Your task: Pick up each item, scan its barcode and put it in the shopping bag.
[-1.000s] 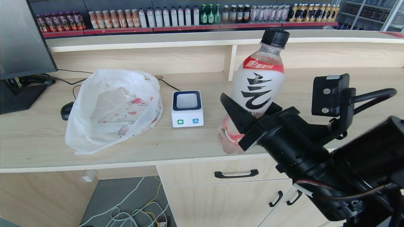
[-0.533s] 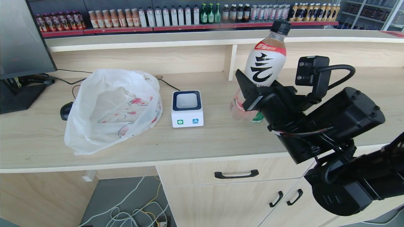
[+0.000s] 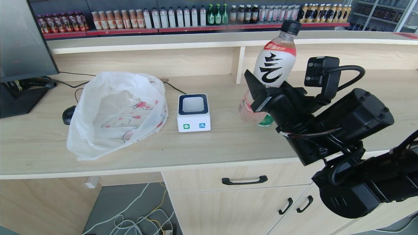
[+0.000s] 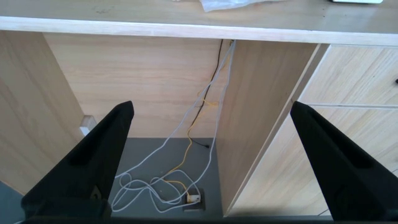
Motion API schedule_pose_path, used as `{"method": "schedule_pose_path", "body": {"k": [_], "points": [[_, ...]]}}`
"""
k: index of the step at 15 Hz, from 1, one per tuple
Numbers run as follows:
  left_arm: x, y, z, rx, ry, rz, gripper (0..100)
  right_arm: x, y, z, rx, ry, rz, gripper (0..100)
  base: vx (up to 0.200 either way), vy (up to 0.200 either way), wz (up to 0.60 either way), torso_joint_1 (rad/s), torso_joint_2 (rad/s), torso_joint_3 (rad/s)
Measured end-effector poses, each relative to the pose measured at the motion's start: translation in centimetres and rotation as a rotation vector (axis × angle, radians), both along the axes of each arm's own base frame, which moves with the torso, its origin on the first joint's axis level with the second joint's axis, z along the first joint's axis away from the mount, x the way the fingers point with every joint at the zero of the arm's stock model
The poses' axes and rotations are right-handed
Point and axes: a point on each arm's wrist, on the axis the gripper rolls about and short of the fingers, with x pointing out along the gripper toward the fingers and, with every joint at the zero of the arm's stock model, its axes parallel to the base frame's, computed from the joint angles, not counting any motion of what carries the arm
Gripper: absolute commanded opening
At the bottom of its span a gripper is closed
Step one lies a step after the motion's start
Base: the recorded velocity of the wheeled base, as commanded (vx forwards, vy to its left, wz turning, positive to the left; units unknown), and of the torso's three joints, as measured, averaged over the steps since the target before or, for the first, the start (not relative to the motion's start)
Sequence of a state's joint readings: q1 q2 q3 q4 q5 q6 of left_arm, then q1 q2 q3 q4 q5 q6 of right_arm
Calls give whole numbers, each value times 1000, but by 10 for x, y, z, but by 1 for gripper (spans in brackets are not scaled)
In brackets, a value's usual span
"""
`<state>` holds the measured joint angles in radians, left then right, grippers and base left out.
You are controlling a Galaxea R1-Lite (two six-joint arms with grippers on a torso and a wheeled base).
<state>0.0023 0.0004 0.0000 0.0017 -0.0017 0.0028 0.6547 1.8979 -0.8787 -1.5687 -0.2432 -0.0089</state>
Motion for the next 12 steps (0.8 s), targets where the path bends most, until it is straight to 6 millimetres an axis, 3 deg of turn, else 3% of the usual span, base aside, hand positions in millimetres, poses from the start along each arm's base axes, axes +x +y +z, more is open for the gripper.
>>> {"method": "schedule_pose_path", "body": {"k": [10, 12], "points": [[0, 0, 0, -1, 0, 1, 100, -11, -10, 3, -3, 6, -2, 0, 0, 200, 0, 5, 0, 1], [0, 0, 0, 1, 0, 0, 100, -14, -12, 0, -14, 18, -4, 0, 0, 0, 0, 0, 0, 0]]}}
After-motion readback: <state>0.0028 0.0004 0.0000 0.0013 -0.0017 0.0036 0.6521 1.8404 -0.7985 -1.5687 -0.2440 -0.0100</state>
